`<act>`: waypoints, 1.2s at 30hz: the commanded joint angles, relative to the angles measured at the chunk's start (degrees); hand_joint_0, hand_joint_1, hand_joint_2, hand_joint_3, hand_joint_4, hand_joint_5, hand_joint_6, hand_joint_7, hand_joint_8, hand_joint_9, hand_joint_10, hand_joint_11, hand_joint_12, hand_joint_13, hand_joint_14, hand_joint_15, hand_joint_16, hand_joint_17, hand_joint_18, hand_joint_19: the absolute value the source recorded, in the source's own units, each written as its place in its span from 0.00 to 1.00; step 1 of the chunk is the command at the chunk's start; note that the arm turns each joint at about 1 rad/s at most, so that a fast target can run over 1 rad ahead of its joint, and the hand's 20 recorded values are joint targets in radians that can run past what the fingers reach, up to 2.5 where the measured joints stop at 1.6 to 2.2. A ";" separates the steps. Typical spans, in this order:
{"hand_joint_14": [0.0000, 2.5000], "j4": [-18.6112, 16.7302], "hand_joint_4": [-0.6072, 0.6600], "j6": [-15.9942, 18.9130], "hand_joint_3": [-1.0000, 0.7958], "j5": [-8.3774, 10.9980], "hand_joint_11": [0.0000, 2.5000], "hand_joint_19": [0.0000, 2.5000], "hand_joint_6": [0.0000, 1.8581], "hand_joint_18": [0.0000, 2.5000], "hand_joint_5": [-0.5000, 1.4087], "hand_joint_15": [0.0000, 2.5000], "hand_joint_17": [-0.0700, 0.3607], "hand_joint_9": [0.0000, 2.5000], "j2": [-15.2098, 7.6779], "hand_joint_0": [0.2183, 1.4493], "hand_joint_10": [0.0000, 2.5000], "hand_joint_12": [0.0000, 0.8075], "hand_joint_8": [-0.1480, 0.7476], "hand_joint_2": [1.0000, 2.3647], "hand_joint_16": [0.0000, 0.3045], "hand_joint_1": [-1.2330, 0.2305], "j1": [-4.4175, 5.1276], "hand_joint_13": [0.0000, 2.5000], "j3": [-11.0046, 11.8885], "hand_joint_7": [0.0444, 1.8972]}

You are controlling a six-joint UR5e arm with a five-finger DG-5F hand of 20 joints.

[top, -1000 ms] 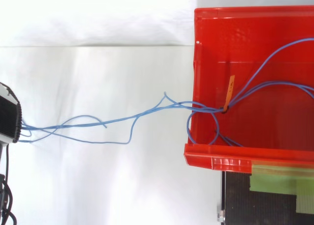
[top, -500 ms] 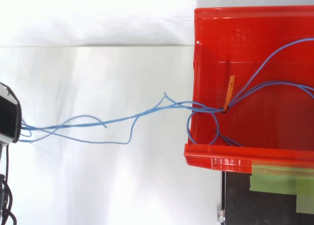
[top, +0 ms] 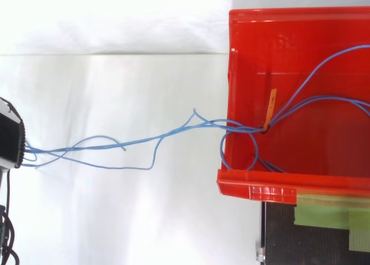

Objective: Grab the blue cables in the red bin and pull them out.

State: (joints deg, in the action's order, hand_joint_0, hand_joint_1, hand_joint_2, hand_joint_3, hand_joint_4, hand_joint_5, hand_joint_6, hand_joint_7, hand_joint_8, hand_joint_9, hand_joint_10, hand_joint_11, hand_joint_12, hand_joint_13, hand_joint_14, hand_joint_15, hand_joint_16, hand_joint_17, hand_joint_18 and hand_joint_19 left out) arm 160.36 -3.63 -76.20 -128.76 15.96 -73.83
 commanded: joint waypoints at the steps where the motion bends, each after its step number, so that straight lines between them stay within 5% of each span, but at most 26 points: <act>1: 0.55 -0.05 0.47 -0.01 0.22 0.00 0.57 0.49 0.52 0.39 0.63 0.55 0.40 0.35 0.00 0.59 0.90 0.43 0.46 0.01 0.15 0.21 -0.05 0.46 0.00 0.30; 36: 0.51 0.04 0.46 -0.01 0.23 0.00 0.58 0.49 0.50 0.40 0.65 0.56 0.38 0.37 0.00 0.58 0.87 0.40 0.44 0.01 0.14 0.20 0.03 0.48 0.00 0.31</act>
State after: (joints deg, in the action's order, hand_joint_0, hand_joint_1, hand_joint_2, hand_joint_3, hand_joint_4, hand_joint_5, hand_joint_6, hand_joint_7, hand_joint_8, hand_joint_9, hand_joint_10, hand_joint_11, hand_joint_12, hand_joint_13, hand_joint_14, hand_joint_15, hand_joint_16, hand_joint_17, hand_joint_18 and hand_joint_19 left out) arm 160.39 -3.62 -76.20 -128.76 15.93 -73.83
